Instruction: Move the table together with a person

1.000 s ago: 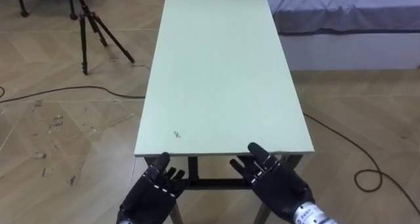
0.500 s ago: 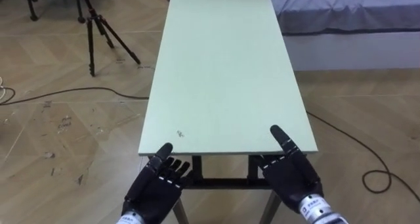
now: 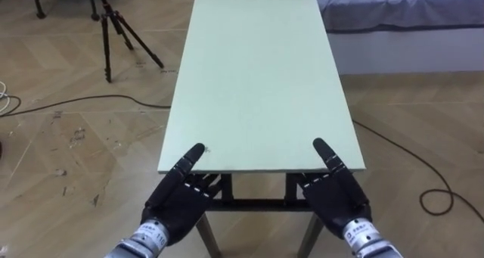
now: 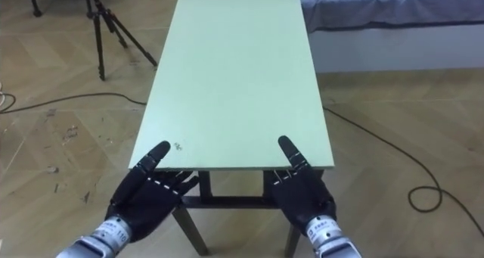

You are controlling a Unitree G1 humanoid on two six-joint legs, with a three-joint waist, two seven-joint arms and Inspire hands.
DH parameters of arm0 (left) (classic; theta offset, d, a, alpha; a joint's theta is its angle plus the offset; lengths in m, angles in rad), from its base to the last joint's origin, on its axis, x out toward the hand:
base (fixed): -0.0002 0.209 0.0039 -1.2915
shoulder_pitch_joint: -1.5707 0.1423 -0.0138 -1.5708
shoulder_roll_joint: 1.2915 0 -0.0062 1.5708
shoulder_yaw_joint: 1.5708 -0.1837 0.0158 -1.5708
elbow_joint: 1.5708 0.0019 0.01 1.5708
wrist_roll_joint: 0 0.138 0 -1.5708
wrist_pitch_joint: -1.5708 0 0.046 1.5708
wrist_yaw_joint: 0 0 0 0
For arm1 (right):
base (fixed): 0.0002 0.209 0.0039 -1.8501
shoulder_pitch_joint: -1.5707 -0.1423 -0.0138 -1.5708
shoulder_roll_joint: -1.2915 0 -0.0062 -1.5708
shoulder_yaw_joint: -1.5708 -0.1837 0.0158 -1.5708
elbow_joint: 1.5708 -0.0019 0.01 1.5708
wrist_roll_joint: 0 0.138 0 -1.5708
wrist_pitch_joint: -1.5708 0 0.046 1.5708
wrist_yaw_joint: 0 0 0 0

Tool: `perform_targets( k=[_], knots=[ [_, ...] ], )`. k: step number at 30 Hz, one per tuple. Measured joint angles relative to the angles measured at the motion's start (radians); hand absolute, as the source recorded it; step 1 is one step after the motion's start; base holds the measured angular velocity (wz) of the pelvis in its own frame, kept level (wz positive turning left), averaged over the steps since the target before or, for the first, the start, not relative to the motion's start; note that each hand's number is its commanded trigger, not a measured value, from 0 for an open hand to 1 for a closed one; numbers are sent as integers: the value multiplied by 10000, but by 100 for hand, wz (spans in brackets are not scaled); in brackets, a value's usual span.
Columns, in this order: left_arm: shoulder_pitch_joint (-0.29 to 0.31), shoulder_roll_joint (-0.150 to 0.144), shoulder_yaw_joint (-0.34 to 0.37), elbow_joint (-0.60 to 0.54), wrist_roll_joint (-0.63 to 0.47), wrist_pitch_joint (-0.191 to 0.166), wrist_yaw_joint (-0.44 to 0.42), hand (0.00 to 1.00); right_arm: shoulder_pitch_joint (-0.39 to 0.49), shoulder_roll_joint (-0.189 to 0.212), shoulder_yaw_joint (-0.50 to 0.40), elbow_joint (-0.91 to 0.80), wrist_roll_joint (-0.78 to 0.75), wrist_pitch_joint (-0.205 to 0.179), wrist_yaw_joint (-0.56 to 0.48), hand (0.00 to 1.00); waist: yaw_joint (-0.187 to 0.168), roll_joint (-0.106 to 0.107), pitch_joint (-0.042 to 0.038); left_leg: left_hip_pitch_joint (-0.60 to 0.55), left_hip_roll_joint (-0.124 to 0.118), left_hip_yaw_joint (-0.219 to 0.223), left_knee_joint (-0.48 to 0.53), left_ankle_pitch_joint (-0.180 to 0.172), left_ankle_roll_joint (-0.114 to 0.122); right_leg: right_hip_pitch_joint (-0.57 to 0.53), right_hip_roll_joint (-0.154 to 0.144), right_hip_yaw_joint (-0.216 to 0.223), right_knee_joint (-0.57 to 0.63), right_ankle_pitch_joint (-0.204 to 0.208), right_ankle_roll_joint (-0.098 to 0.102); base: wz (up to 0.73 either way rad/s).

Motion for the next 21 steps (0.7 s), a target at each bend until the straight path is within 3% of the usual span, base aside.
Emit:
perform_targets(
  k=[10,11,12,13,14,21],
  knots=[
    [-60,145,-3,-933,216,-2,1650,0,-29,164,101,-43,22,-143,-4,0,-215,-22,17,-194,0,-152,145,10,8,-68,-18,-108,-12,3,-2,4],
    [-64,167,-3,-1030,221,-3,1842,5,-35,161,142,-43,24,-154,-4,0,-224,-26,19,-203,0,-158,143,9,8,-73,-16,-112,-13,4,-4,0],
    [-64,181,-3,-1056,217,-3,1903,64,-35,157,169,-43,43,-166,-4,1,-228,-29,22,-210,0,-164,144,9,8,-73,-17,-122,-13,4,-4,0],
    [-72,193,-2,-1102,201,-7,1997,100,-35,149,247,-43,132,-227,-4,73,-219,-41,29,-212,1,-167,146,9,8,-73,-18,-134,-12,4,-4,0],
    [-73,196,-2,-1137,196,-16,2071,100,-35,146,304,-42,222,-275,-5,100,-220,-46,33,-212,2,-168,149,10,8,-73,-22,-185,-12,4,-4,0],
    [-123,211,-3,-1179,191,-56,2507,100,-46,213,411,-39,257,-288,-312,100,-235,-98,80,-220,0,-170,148,9,8,-80,-23,-179,-16,4,-3,0]
  ],
)
